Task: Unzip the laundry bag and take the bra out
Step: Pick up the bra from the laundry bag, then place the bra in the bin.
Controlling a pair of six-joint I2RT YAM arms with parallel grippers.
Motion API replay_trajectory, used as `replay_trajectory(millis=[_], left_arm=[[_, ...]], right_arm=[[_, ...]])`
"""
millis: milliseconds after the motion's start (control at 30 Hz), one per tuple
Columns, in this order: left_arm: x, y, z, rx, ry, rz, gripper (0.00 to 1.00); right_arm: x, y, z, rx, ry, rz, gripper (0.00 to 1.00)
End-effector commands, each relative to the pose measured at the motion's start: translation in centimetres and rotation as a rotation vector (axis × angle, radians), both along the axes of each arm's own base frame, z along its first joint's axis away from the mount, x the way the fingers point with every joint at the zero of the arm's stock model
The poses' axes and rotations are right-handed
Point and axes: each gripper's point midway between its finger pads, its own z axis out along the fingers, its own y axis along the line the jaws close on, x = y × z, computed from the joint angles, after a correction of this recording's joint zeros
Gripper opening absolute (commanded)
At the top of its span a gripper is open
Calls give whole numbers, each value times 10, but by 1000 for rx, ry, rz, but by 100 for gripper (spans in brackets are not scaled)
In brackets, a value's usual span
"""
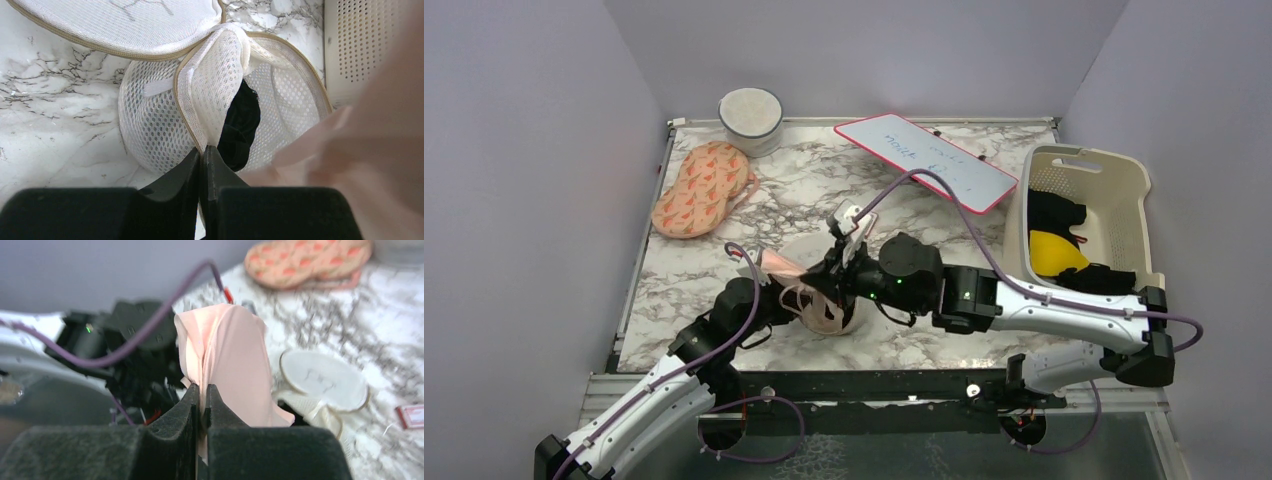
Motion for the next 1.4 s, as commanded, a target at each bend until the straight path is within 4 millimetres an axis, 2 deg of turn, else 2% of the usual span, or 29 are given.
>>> replay_trajectory(millis=[0, 267, 367, 433, 467, 667, 833, 933, 967, 1033, 1100, 1167, 1367], left_arm=[[2, -5, 13, -19, -36, -20, 0], [3, -3, 15, -24, -46, -12, 0], [3, -4, 16, -19, -48, -14, 0], [4, -4, 18, -12, -54, -20, 2], [4, -4, 19, -8, -58, -23, 7], [6, -1, 27, 34, -86, -35, 38], [10, 2, 41, 65, -120, -29, 60], [13, 3, 50, 77, -136, -27, 72], [14, 3, 53, 82, -141, -28, 83], [15, 5, 59, 96, -146, -25, 97], [15, 7, 66, 108, -152, -23, 99], [15, 9, 75, 117, -165, -22, 99], [18, 13, 109, 141, -235, -30, 99]], right_arm=[[19, -17, 82, 131, -121, -95, 1], [29, -67, 155, 235, -238, -203, 1], [34, -90, 170, 249, -269, -263, 1], [42, -107, 172, 235, -293, -330, 1], [46, -116, 171, 223, -304, -363, 1], [71, -154, 133, 46, -344, -578, 1], [91, -172, 120, -44, -403, -691, 1], [137, -184, 118, -53, -391, -731, 1], [153, -189, 114, -70, -355, -743, 1], [177, -196, 112, -109, -312, -790, 1], [191, -205, 120, -130, -334, -862, 1], [202, -220, 137, -114, -365, -941, 1], [230, -290, 187, -37, -408, -1168, 1]])
